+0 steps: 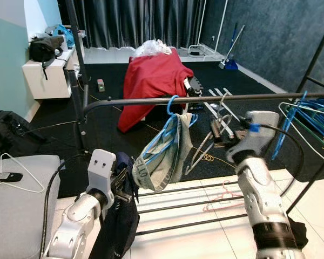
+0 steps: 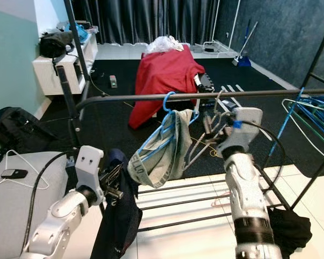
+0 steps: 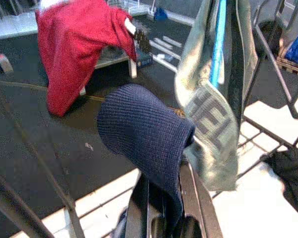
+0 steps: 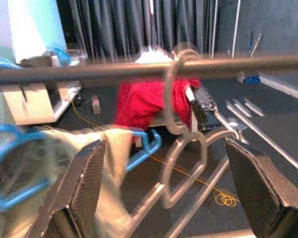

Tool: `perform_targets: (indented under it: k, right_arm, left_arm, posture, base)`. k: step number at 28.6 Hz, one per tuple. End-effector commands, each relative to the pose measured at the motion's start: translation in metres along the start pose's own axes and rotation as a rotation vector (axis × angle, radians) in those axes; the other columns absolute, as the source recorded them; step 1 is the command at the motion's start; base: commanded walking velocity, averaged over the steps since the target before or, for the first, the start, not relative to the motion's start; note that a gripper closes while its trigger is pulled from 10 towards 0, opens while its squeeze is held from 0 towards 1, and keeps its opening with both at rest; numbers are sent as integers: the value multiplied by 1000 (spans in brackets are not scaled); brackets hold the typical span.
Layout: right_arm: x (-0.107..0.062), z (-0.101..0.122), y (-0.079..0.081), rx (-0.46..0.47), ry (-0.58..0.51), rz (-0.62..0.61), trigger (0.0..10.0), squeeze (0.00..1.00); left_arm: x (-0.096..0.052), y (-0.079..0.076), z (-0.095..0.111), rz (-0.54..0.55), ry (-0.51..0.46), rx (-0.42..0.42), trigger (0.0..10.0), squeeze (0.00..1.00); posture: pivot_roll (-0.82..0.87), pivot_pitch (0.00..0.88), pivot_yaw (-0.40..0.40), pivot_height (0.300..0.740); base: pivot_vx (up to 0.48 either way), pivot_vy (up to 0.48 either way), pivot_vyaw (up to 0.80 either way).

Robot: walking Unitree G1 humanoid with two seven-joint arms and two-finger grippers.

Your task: Hang hanger

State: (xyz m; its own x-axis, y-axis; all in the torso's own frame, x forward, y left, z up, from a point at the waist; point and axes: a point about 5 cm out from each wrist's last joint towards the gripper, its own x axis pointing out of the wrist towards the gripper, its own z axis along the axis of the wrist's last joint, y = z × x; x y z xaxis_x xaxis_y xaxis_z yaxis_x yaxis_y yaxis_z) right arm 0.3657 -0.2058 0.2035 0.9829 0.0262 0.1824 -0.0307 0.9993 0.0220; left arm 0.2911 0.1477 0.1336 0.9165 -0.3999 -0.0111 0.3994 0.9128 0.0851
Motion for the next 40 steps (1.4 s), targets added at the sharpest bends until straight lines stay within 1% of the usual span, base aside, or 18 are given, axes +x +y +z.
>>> perform_targets:
  k: [1, 2, 4, 5, 7, 8, 10, 11, 13, 15, 21, 29, 30, 34, 40]
  right_arm:
    - [1, -6, -4, 1, 38, -22, 10000, 0]
    - [8, -6, -10, -16, 76, -32, 10000, 0]
    - [8, -6, -10, -16, 76, -32, 10000, 0]
    - [13, -6, -14, -26, 112, -33, 10000, 0]
    - [13, -6, -14, -26, 112, -33, 10000, 0]
    - [17, -5, -18, -33, 136, -35, 10000, 0]
    - [17, -5, -18, -33, 136, -35, 10000, 0]
    - [21, -5, -21, -41, 165, -29, 10000, 0]
    - [21, -5, -21, -41, 165, -29, 10000, 0]
    - [29, -1, -27, -23, 204, -2, 10000, 0]
    - [36, 9, -27, -17, 188, 51, 10000, 0]
    - [40, 12, -27, -37, 178, 63, 10000, 0]
    - [40, 14, -27, -56, 177, 62, 10000, 0]
    - [42, 18, -28, -87, 172, 72, 10000, 0]
    - [44, 21, -27, -100, 166, 85, 10000, 0]
  left_arm:
    - [-2, 0, 5, -15, -7, 41, 10000, 0]
    - [-4, 1, 5, -26, -1, 53, 10000, 0]
    - [-4, 1, 5, -26, -1, 53, 10000, 0]
    - [-6, 3, 5, -35, 6, 63, 10000, 0]
    - [-6, 3, 5, -35, 6, 63, 10000, 0]
    - [-8, 4, 6, -46, 11, 75, 10000, 0]
    - [-8, 4, 6, -46, 11, 75, 10000, 0]
    - [-10, 6, 6, -60, 20, 91, 10000, 0]
    - [-10, 6, 6, -60, 20, 91, 10000, 0]
    - [-12, 9, 7, -81, 34, 110, 10000, 0]
    - [-12, 12, 8, -86, 38, 120, 10000, 0]
    - [-15, 13, 9, -90, 40, 123, 10000, 0]
    - [-16, 13, 10, -93, 42, 124, 10000, 0]
    - [-17, 12, 13, -98, 35, 121, 10000, 0]
    - [-16, 12, 15, -103, 28, 127, 10000, 0]
  posture:
    - [-38, 88, -21, 740]
    - [-33, 103, -16, 740]
    - [-33, 103, -16, 740]
    - [-27, 118, -11, 740]
    - [-27, 118, -11, 740]
    - [-22, 139, -6, 740]
    - [-22, 139, -6, 740]
    - [-25, 162, 5, 740]
    - [-25, 162, 5, 740]
    - [-34, 182, 13, 740]
    - [-32, 197, 12, 740]
    - [-29, 205, 16, 740]
    - [-26, 211, 16, 740]
    - [-31, 214, 14, 740]
    - [-31, 205, 14, 740]
  base:
    - [0, 0, 0]
    - [0, 0, 0]
    - [0, 0, 0]
    - [0, 0, 0]
    - [0, 0, 0]
    - [0, 0, 0]
    - [0, 0, 0]
    - [0, 0, 0]
    - [0, 0, 0]
    - [0, 0, 0]
    - [0, 0, 0]
    - [0, 0, 0]
    - [0, 0, 0]
    - [0, 0, 0]
    - [0, 0, 0]
